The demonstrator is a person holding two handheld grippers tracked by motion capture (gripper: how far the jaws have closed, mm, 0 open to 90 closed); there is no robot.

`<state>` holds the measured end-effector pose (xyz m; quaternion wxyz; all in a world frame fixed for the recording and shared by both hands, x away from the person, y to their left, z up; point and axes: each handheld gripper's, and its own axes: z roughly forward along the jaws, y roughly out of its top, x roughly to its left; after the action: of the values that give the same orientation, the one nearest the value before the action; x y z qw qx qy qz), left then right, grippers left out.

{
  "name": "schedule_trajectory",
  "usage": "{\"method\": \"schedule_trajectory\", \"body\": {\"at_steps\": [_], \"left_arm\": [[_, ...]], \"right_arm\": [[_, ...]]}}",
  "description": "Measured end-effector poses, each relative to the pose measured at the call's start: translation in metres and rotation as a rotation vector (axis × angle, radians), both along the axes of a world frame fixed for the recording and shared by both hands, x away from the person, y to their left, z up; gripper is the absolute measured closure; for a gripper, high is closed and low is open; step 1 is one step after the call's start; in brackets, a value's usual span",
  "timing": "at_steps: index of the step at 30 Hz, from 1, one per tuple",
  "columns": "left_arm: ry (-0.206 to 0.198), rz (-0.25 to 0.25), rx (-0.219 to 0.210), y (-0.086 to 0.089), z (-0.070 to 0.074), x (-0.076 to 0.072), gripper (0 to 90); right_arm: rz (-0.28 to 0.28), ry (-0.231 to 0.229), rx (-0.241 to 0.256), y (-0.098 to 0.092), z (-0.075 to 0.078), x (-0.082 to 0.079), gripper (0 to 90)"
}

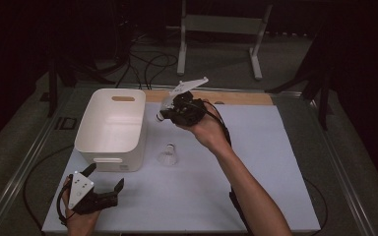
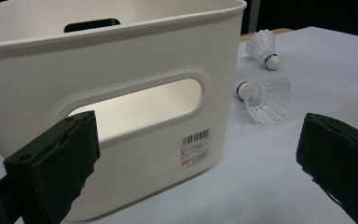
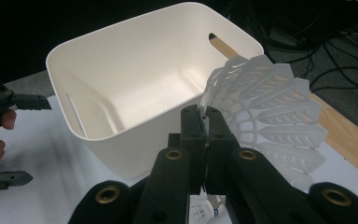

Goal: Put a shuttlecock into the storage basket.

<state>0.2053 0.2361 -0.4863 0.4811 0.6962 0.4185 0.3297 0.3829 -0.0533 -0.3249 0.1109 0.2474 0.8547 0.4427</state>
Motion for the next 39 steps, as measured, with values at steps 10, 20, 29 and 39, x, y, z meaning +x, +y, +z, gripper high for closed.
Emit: {"method": "schedule_trajectory", "body": {"at_steps": [10,20,29,39], "left_arm": [[0.001,0.0,0.002,0.0,0.0,0.0,0.0],[-0.001,-0.001,0.002,0.0,0.0,0.0,0.0],[-0.001,0.0,0.001,0.001,0.0,0.0,0.0],[-0.003,0.0,0.003,0.001,0.0,0.0,0.0]], "right_arm": [[-0.003,0.011,0.013,0.011,0.003,0.005,89.1],[0.002,0.009,0.012,0.024,0.004,0.006,89.0],[0.022,0.003,0.009,0.038,0.004,0.002,89.0],[0.049,-0.003,0.007,0.053,0.007,-0.002,89.0]]}}
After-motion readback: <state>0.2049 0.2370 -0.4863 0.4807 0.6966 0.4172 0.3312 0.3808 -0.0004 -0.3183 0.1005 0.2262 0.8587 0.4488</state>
